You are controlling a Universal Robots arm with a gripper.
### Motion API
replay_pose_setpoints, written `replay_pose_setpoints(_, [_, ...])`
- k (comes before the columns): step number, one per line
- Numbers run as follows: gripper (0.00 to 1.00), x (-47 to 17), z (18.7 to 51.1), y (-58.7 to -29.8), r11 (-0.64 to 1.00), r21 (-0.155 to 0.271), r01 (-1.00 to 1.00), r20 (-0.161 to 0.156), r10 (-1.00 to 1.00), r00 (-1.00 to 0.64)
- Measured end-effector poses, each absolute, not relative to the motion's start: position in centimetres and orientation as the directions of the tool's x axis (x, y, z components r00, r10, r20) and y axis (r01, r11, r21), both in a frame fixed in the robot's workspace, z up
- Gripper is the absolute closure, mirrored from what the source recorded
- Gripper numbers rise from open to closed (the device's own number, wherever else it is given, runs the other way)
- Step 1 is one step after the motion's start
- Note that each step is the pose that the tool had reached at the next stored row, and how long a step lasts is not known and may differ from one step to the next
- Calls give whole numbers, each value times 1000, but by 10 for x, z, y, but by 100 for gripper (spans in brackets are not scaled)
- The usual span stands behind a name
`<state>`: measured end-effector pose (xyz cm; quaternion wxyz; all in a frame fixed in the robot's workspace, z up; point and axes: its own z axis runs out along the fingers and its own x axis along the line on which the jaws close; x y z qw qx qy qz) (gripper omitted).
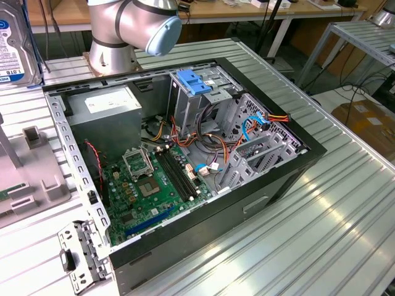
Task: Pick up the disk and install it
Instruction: 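Pick up the disk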
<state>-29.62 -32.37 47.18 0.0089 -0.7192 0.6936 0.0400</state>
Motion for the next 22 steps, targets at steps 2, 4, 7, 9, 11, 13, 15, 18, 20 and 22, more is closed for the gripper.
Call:
replay_pose_setpoints(2, [63, -294, 472, -324, -38, 43, -998, -70, -997, 35])
replay_pose_setpoints(4, [63, -292, 472, -324, -38, 43, -998, -70, -997, 35])
replay_pose_setpoints(7, [63, -290, 472, -324, -38, 43, -998, -70, -997, 35])
replay_pose_setpoints(9, [63, -289, 472, -324, -38, 43, -998, -70, -997, 35])
replay_pose_setpoints(11, [63, -288, 472, -324, -38, 43, -998, -70, -997, 35])
replay_pose_setpoints(13, [63, -287, 472, -324, -38, 43, -998, -70, -997, 35])
replay_pose_setpoints(15, [63, -285, 472, -324, -38, 43, -998, -70, -997, 35])
replay_pose_setpoints(18, [63, -283, 472, -324, -38, 43, -998, -70, -997, 35])
replay_pose_setpoints(20, [63, -282, 472, -324, -38, 43, -998, -70, -997, 35])
replay_pose_setpoints(22, [63, -281, 472, -324, -38, 43, -998, -70, -997, 35])
